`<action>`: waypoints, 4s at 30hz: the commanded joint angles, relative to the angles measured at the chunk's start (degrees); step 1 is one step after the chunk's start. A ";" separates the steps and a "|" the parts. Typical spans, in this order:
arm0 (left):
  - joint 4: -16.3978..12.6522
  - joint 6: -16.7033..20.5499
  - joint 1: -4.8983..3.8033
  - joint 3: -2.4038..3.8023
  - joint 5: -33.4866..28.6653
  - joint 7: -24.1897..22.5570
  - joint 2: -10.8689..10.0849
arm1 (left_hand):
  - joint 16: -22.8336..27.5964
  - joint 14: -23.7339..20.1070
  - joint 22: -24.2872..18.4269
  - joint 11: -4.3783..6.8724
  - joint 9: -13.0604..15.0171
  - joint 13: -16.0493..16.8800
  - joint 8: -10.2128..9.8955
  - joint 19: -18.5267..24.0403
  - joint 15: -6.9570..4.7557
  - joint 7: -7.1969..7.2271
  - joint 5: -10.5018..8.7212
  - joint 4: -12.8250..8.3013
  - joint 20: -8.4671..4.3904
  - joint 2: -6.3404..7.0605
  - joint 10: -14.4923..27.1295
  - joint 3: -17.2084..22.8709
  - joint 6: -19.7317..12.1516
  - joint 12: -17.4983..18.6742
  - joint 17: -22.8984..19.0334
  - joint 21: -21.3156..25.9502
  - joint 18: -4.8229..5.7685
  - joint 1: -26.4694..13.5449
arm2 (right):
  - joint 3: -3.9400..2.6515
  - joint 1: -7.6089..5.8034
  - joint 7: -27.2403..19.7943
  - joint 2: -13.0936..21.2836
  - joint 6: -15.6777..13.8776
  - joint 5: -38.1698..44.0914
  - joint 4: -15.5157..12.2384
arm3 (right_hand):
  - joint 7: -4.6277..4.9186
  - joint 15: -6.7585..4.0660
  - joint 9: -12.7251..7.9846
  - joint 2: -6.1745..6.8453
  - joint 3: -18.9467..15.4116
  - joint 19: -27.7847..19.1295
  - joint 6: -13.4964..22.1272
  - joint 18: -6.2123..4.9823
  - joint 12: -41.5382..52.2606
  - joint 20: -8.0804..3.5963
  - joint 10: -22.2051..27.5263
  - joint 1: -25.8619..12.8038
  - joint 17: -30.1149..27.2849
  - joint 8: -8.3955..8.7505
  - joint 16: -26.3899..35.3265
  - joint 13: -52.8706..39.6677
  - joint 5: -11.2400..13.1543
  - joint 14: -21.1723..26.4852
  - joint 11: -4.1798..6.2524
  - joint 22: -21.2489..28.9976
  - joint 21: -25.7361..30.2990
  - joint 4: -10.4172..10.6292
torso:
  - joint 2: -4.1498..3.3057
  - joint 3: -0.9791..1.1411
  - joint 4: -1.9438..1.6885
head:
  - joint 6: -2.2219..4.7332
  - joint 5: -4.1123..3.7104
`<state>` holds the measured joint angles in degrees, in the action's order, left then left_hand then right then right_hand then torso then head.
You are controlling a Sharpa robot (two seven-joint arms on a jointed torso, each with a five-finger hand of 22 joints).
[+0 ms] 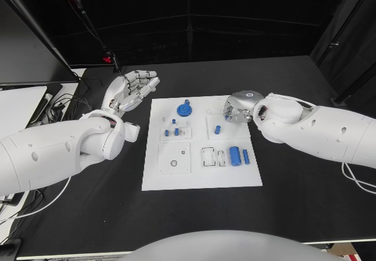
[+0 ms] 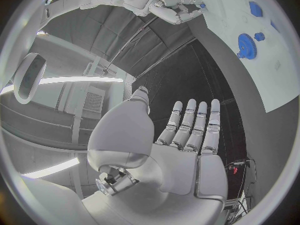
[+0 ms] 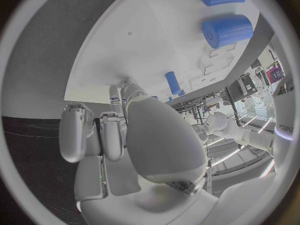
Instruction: Assemble the parts on the task board
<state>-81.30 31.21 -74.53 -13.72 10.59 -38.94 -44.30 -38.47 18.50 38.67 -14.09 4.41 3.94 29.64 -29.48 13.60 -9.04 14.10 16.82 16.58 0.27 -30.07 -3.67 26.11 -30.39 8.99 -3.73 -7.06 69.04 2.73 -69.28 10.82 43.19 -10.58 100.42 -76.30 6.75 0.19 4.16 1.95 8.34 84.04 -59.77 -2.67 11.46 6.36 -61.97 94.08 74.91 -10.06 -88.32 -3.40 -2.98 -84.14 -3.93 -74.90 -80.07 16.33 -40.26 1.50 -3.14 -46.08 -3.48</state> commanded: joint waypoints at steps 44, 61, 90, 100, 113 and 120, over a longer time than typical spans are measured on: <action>0.60 -0.67 -0.01 0.05 -0.12 -5.21 0.16 | -1.16 -0.77 -0.54 0.03 -0.22 -0.12 0.97 -0.57 0.11 -7.35 1.33 -0.12 0.00 -1.53 0.78 -0.45 -1.03 -0.96 -0.79 -0.32 0.58 0.82 | 0.01 -1.16 -5.96 7.33 -16.31 -5.92 -13.04 | 0.26 -0.33 0.37 -0.18 3.55 1.51 -4.75 0.57 -3.48 -0.43 -6.11 0.55 11.05 -0.48 0.48 -0.04 0.22 -5.04 -0.10 -11.63 -1.75 -0.12 | 0.07 -0.04 0.09 | -0.09 0.94; 0.85 -0.53 0.06 0.05 -0.13 -5.13 0.50 | -1.19 -0.80 -0.56 0.02 -0.23 -0.12 1.00 -0.57 0.11 -7.35 1.36 -0.11 0.00 -1.55 0.80 -0.50 -1.07 -0.99 -0.83 -0.32 0.59 0.82 | 0.04 -1.04 -6.03 -0.93 -11.66 -6.77 -13.85 | 0.57 -0.13 0.21 -0.19 4.37 1.14 -4.59 0.37 -4.67 -0.24 -6.25 0.74 11.06 0.15 0.46 -0.02 0.13 -5.05 -0.35 -11.34 -1.00 -0.25 | -0.04 -0.05 -0.01 | -1.93 5.41; 0.53 -0.45 0.07 0.05 -0.13 -5.24 0.13 | -1.30 -0.90 -0.64 0.01 -0.25 -0.13 1.10 -0.56 0.12 -7.36 1.42 -0.09 0.00 -1.62 0.87 -0.65 -1.17 -1.07 -0.95 -0.32 0.60 0.82 | 0.13 3.98 -7.13 -5.42 -6.14 -5.24 -12.80 | 1.20 0.31 -0.02 -0.13 5.45 1.26 -4.20 0.43 -6.40 0.18 -6.05 0.93 11.42 1.25 0.23 -0.03 -0.62 -5.13 -0.83 -11.49 -1.21 -0.83 | 0.00 0.00 0.04 | -3.70 6.66; 0.55 -0.47 0.08 0.05 -0.13 -5.28 0.15 | -1.36 -0.94 -0.68 0.00 -0.26 -0.13 1.15 -0.56 0.13 -7.37 1.46 -0.09 0.00 -1.71 0.90 -0.70 -1.25 -1.13 -1.01 -0.32 0.61 0.84 | 0.12 4.05 -5.73 -6.86 -3.04 -5.04 -11.77 | 1.34 0.45 -0.07 -0.07 5.72 1.01 -4.09 0.31 -6.83 0.31 -5.90 0.98 11.40 1.54 0.23 -0.03 -0.56 -5.12 -0.97 -11.33 -0.76 -0.99 | 0.03 -0.06 -0.03 | -3.92 6.43; 0.72 -0.62 0.08 0.05 -0.13 -5.13 0.30 | -1.40 -0.96 -0.70 0.00 -0.27 -0.13 1.18 -0.56 0.13 -7.37 1.48 -0.10 0.00 -1.76 0.91 -0.72 -1.28 -1.15 -1.04 -0.31 0.61 0.87 | 0.14 4.73 -4.40 -7.33 0.52 -4.57 -11.26 | 1.43 0.51 -0.08 -0.13 6.03 0.88 -4.05 0.25 -7.07 0.38 -5.90 1.17 11.29 1.73 0.27 -0.04 -0.76 -5.10 -1.03 -11.25 -0.54 -1.25 | 0.03 0.02 0.04 | -3.92 6.44; 0.84 -0.70 0.09 0.05 -0.13 -5.09 0.44 | -1.46 -0.99 -0.74 0.00 -0.28 -0.13 1.24 -0.55 0.14 -7.37 1.50 -0.11 0.00 -1.82 0.93 -0.77 -1.32 -1.21 -1.10 -0.31 0.62 0.91 | 0.13 5.23 -4.51 -7.46 1.09 -3.66 -11.07 | 1.45 0.53 -0.09 -0.06 6.05 0.84 -4.03 0.24 -7.12 0.40 -5.90 1.17 11.19 1.77 0.33 -0.05 -0.80 -5.08 -1.05 -11.23 -0.46 -1.30 | 0.01 -0.01 0.03 | -3.92 6.29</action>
<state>-80.46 30.94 -74.36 -13.72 10.52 -38.95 -43.93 -39.80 17.94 37.98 -14.10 4.20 3.90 30.52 -29.47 13.87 -8.84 15.29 16.66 16.58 -0.90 -29.67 -4.14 25.09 -31.26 7.93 -3.73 -7.06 69.80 2.89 -64.02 6.04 35.83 -10.99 95.66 -87.37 7.98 0.41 4.02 2.23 14.03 84.02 -63.71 -2.66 4.58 6.36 -67.76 95.01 74.92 -8.06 -88.08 -3.48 -3.61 -83.94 -4.61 -74.90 -80.71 15.00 -40.24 1.53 -3.13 -50.01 2.81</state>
